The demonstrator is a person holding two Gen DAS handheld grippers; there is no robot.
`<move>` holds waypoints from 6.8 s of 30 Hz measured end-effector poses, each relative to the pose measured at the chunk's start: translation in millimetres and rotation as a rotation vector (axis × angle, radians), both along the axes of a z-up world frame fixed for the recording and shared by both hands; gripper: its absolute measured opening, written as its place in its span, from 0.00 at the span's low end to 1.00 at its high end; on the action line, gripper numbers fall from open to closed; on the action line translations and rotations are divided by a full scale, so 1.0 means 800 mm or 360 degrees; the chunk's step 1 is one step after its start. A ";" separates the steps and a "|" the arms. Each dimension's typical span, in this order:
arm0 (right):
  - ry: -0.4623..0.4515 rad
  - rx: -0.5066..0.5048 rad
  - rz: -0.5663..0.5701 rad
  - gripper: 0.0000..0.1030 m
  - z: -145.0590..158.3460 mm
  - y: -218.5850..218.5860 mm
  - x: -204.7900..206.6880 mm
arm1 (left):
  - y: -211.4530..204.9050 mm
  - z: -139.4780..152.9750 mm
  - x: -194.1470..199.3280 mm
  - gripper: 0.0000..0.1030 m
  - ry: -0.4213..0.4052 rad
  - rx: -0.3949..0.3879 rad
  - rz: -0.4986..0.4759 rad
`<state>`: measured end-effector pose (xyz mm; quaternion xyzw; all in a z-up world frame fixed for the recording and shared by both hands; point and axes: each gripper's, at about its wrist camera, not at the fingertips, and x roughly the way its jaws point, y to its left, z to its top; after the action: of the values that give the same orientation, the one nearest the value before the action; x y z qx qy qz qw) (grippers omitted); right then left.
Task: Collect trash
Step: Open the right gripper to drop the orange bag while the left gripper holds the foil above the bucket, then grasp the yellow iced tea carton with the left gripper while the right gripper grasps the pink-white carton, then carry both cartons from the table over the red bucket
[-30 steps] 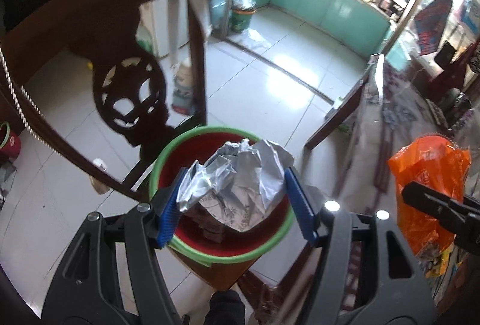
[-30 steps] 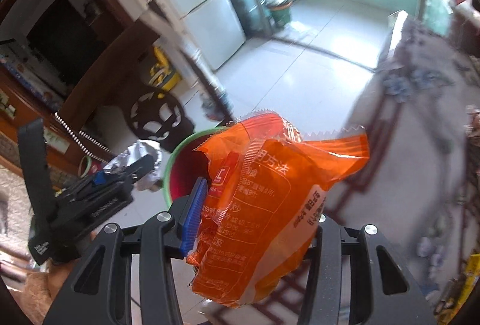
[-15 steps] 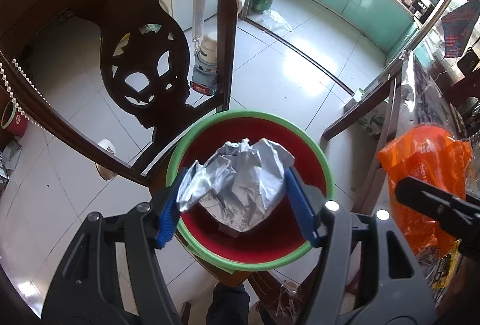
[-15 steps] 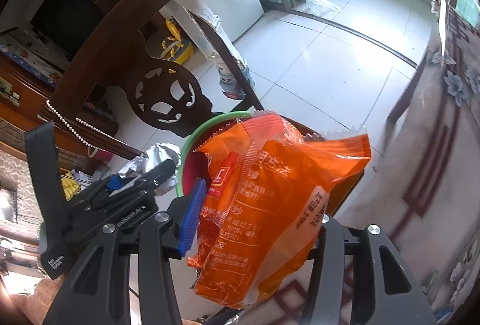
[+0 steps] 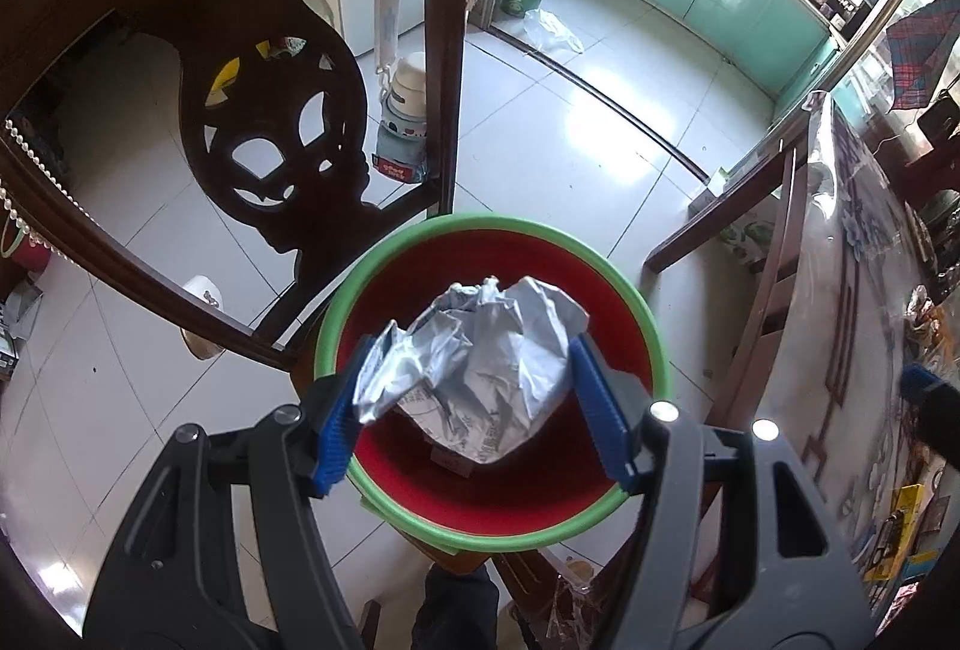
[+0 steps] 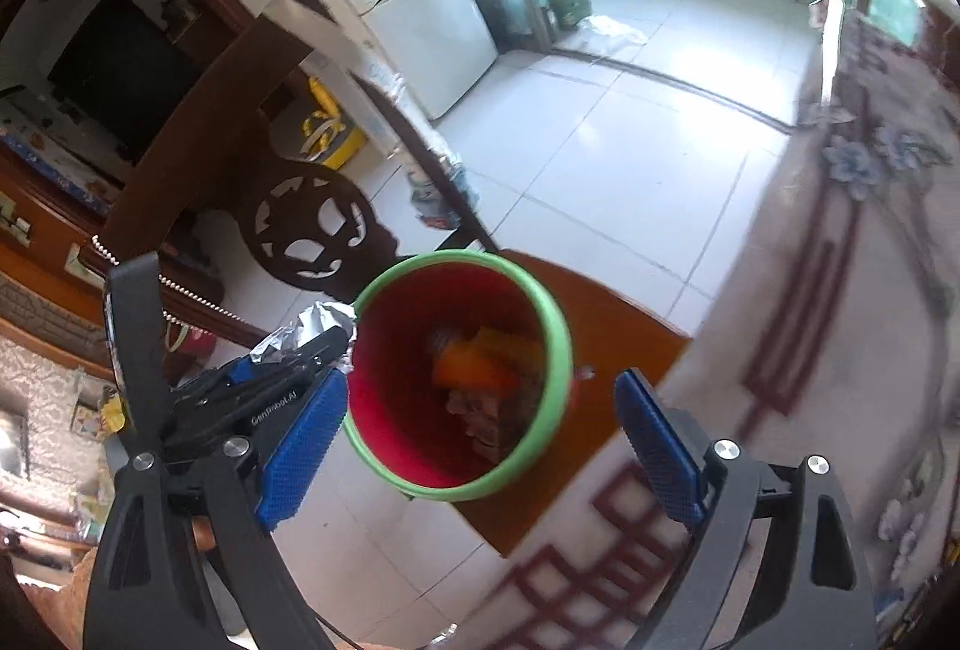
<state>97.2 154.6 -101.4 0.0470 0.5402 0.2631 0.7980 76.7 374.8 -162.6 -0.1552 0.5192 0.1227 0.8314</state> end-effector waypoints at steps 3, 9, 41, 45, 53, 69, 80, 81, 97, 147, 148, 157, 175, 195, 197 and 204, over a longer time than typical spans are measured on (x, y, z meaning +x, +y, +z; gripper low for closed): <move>-0.0067 -0.0031 -0.0036 0.85 0.015 -0.015 -0.011 | -0.006 0.000 0.000 0.60 0.0001 0.0012 -0.0013; -0.0116 -0.0048 -0.0112 0.85 0.026 -0.037 -0.025 | -0.014 0.002 -0.003 0.72 -0.0008 0.0042 -0.0001; -0.0042 -0.0486 -0.1225 0.85 -0.007 -0.480 -0.123 | -0.244 0.070 -0.028 0.78 -0.0193 -0.0050 -0.0461; 0.0013 -0.0486 -0.1332 0.85 -0.024 -0.563 -0.112 | -0.300 0.072 -0.048 0.78 -0.0174 -0.0075 -0.0513; 0.0218 -0.0467 -0.1263 0.85 -0.093 -0.644 -0.070 | -0.433 0.065 -0.084 0.78 -0.0102 -0.0148 -0.0637; 0.0154 -0.0241 -0.1017 0.52 -0.083 -0.670 -0.136 | -0.629 0.052 -0.081 0.78 -0.0028 -0.0233 -0.1004; 0.0019 -0.0139 -0.1065 0.48 -0.023 -0.694 -0.184 | -0.728 -0.001 -0.078 0.77 0.0161 -0.0214 -0.1118; 0.0020 -0.0143 -0.1065 0.48 -0.025 -0.694 -0.184 | -0.729 -0.006 -0.077 0.77 0.0187 -0.0206 -0.1111; -0.0012 -0.0120 -0.1077 0.49 -0.016 -0.683 -0.188 | -0.710 0.001 -0.071 0.54 0.0149 -0.0248 -0.1094; -0.0501 -0.0302 -0.0697 0.49 0.112 -0.323 -0.115 | -0.314 0.137 -0.039 0.54 -0.0398 -0.0145 -0.0655; -0.0508 -0.0308 -0.0695 0.49 0.113 -0.314 -0.115 | -0.304 0.136 -0.038 0.54 -0.0397 -0.0145 -0.0650; -0.0570 -0.0324 -0.0638 0.49 0.126 -0.243 -0.106 | -0.240 0.140 -0.033 0.54 -0.0428 -0.0133 -0.0578; -0.0655 -0.0345 -0.0420 0.49 0.138 -0.140 -0.092 | -0.141 0.130 -0.039 0.54 -0.0435 -0.0108 -0.0355; -0.0667 -0.0342 -0.0164 0.49 0.128 -0.045 -0.070 | -0.058 0.102 -0.036 0.54 -0.0360 -0.0067 -0.0149; -0.0659 -0.0345 -0.0140 0.49 0.125 -0.036 -0.066 | -0.051 0.096 -0.033 0.54 -0.0336 -0.0062 -0.0127; -0.0615 -0.0348 -0.0042 0.49 0.112 -0.002 -0.048 | -0.022 0.067 -0.023 0.55 -0.0234 -0.0038 -0.0059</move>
<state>58.7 153.2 -12.0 -0.0840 0.4018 0.1967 0.8904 58.4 357.1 -109.0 -0.1641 0.4610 0.0894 0.8675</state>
